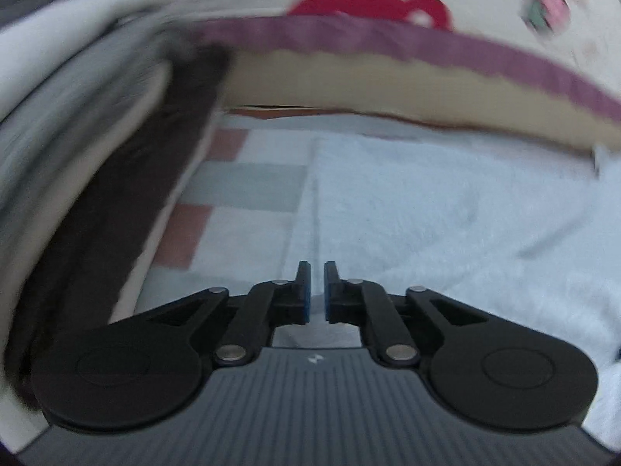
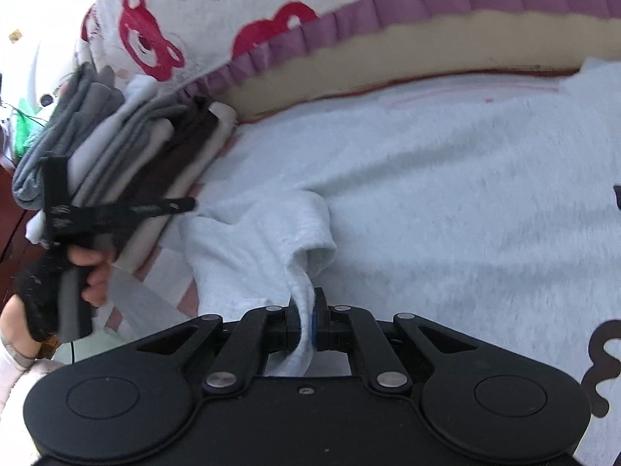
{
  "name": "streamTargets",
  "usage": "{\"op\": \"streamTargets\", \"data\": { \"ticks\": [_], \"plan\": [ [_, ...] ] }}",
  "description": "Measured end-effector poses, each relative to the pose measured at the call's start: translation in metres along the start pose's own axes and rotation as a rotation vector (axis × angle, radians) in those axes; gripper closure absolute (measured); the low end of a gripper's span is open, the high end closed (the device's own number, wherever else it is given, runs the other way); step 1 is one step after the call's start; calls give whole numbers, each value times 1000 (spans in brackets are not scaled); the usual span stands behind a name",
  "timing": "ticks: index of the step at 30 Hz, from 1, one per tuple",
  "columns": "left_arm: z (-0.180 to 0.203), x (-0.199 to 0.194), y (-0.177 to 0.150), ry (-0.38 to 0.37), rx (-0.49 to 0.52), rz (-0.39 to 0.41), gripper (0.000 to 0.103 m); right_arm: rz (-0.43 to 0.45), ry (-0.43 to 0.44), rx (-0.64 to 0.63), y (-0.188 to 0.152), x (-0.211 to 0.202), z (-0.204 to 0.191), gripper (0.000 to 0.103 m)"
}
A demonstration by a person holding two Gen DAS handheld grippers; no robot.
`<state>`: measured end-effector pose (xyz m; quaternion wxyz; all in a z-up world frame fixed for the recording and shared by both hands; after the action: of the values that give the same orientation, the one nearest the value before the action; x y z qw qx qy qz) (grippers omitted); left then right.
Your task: Fold clothes
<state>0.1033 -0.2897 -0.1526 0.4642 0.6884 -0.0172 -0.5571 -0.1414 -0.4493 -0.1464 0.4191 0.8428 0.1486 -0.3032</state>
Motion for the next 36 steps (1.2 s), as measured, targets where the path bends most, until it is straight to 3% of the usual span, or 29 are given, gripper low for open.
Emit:
{"op": "streamTargets", "data": {
  "ticks": [3,7,11,13,16,19,22,25,28,31,33,36],
  "plan": [
    [-9,-23,-3,-31,-41,-1,85,8,38,40,-5,-3,4,96],
    [-25,-60,-7,-73,-79,-2,82,26,196,203,5,-5,-6,96],
    [-59,-120,-12,-123,-186,-11,72,83,563,320,26,-10,-62,96],
    [-76,-156,-24,-124,-260,1,67,78,698,236,30,-13,-103,96],
    [-93,-203,-48,-126,-367,12,58,-17,668,-60,14,-9,-160,96],
    [-97,-227,-75,-173,-454,-13,56,-101,607,-226,-11,1,-185,96],
    [-97,-241,-87,-189,-477,-9,54,-145,527,-366,-27,10,-203,96],
    [-91,-246,-88,-205,-432,6,50,-171,466,-482,-38,17,-220,93],
    [-83,-244,-83,-248,-385,-17,49,-178,467,-493,-41,19,-223,92],
    [-70,-237,-79,-380,-326,-66,47,-160,495,-449,-39,18,-215,89],
    [-66,-230,-77,-456,-317,-106,46,-163,518,-439,-41,17,-215,70],
    [-64,-217,-70,-407,-261,-131,46,-239,593,-470,-48,12,-222,50]
  ]
}}
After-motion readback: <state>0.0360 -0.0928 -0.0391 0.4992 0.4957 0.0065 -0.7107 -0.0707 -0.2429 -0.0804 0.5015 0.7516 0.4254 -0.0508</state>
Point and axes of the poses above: each gripper's, at about its wrist camera, not at the fingertips, and x roughly the way its jaws point, z to its right, y to its top, the point moved 3 cm from there along x, roughly the way its jaws point, and after that the axes turned 6 degrees about -x, right-handed, at the moved point
